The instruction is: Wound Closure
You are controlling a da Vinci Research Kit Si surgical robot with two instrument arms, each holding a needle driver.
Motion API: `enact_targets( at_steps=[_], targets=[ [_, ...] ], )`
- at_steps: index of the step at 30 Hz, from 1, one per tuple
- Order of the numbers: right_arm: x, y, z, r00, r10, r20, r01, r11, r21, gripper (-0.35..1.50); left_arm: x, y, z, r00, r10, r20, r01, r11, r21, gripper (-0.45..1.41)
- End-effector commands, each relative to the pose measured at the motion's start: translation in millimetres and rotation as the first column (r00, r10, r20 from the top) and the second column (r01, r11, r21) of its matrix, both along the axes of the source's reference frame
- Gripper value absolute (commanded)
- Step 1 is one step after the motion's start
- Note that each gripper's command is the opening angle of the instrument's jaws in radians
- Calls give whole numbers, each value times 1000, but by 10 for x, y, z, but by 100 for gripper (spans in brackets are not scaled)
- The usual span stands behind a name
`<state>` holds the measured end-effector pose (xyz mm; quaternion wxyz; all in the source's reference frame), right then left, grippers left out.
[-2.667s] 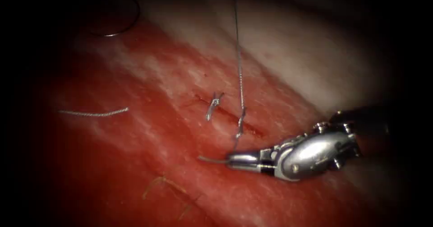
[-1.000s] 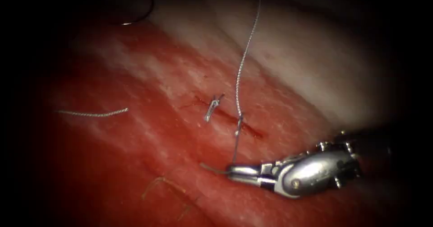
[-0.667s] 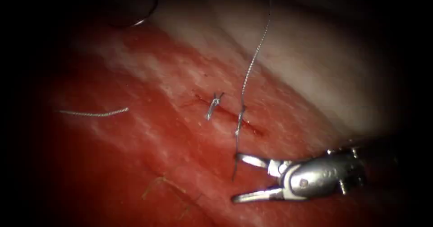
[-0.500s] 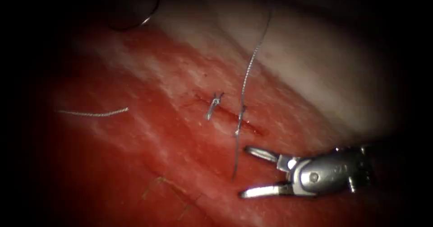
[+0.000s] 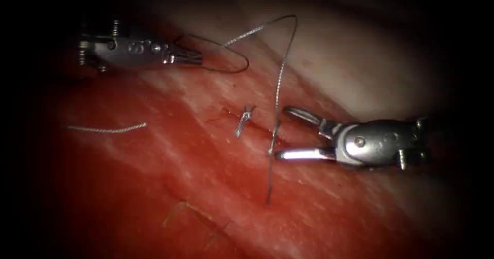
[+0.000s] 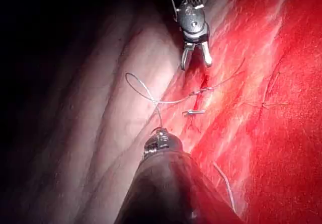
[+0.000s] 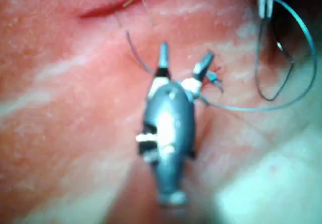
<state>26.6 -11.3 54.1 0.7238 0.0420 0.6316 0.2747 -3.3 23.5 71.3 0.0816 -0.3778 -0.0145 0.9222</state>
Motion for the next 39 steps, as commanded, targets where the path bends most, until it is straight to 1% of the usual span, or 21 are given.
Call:
enact_targets(
  at_steps=[1, 5, 12, 15, 18, 19, 20, 22, 23, 25, 28, 30, 33, 39],
  targets=[
    [8, 7, 14, 1000, 7, 13, -7, 1000, 4, -35, -3, -9, 6, 1000, 7, -3, -7, 1000, -3, -45],
    [18, 19, 25, 999, 7, 42, -8, 1000, 12, -35, -3, -26, 2, 1000, 13, -5, -13, 1000, -10, -45],
    [33, 45, 45, 996, 45, 72, -46, 999, 5, -35, -20, -56, 7, 999, 36, -3, -36, 999, -12, -45],
    [39, 59, 50, 997, 63, 51, -62, 998, -4, -35, -24, -65, 9, 999, 45, -2, -45, 999, -13, -45],
    [40, 72, 49, 997, 72, 32, -72, 997, -3, -35, -29, -72, 12, 999, 53, -8, -54, 999, -11, -45],
    [39, 83, 45, 997, 74, 15, -74, 997, 2, -35, -34, -74, 15, 998, 58, -11, -59, 998, -9, -45],
    [36, 93, 40, 997, 80, -7, -80, 997, 5, -30, -39, -75, 18, 998, 65, -18, -65, 998, -4, -45],
    [33, 103, 36, 995, 84, -51, -84, 996, 0, -16, -43, -75, 20, 998, 67, -18, -67, 998, -4, -45],
    [31, 110, 32, 993, 68, -96, -69, 998, -5, -6, -46, -74, 23, 997, 69, -19, -69, 998, -4, -45],
    [33, 115, 28, 989, 45, -143, -42, 999, 23, -5, -49, -68, 30, 997, 81, -19, -81, 997, -3, -45],
    [34, 114, 22, 982, 24, -188, -14, 999, 51, -3, -51, -57, 43, 995, 80, -52, -81, 996, -21, -45],
    [35, 112, 20, 977, 13, -214, 2, 998, 71, 7, -51, -51, 50, 995, 82, -59, -84, 996, -20, -45],
    [38, 109, 20, 971, -3, -240, 22, 997, 77, 12, -52, -43, 59, 994, 82, -75, -83, 996, -20, -45],
    [45, 110, 15, 952, -40, -305, 63, 996, 65, 10, -70, -29, 85, 991, 95, -98, -97, 995, -11, -45]
  ],
)
